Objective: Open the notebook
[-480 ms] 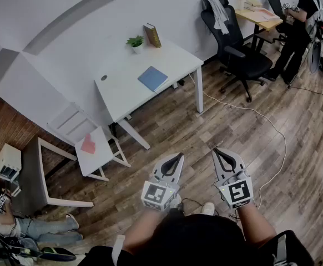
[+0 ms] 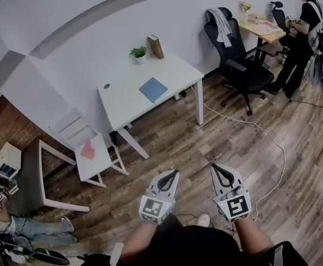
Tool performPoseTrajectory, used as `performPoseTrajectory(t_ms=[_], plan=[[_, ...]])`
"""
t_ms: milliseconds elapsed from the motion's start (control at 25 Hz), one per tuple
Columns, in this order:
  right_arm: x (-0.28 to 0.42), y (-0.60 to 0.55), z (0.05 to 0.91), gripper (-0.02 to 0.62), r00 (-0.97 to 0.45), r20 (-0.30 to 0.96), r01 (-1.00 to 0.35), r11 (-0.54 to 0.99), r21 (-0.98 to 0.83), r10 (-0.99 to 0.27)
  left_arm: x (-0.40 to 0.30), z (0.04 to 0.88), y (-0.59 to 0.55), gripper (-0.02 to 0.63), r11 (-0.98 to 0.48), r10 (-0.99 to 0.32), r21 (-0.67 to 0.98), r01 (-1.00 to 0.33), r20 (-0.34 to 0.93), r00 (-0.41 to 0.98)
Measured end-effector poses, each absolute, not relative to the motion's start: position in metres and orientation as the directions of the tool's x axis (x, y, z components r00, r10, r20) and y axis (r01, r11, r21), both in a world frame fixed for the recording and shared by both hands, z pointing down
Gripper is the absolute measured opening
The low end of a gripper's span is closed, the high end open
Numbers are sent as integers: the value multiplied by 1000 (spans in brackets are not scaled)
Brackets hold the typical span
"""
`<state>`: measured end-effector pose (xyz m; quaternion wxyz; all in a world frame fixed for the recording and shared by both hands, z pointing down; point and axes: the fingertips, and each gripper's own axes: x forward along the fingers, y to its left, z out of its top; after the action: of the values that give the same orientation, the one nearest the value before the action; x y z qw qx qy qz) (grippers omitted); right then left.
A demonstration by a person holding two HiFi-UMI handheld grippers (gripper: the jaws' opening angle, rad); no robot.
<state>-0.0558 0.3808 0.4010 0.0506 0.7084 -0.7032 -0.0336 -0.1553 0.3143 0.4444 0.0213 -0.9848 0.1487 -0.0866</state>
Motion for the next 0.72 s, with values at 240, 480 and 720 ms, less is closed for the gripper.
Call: performPoseTrajectory(t_ms=[240, 480, 720], plan=[[-36, 341, 397, 2, 13, -27, -999, -15, 47, -1000, -145, 452, 272, 6, -950, -311, -68, -303, 174, 934], [-28, 254, 387, 2, -29, -28, -995, 26, 98, -999, -128, 449, 188, 5, -944, -329, -68, -322, 160, 931], [-19, 169, 381, 2, -26, -18, -995, 24, 96, -999, -116, 437, 99, 6, -942, -335, -76, -328, 130, 933]])
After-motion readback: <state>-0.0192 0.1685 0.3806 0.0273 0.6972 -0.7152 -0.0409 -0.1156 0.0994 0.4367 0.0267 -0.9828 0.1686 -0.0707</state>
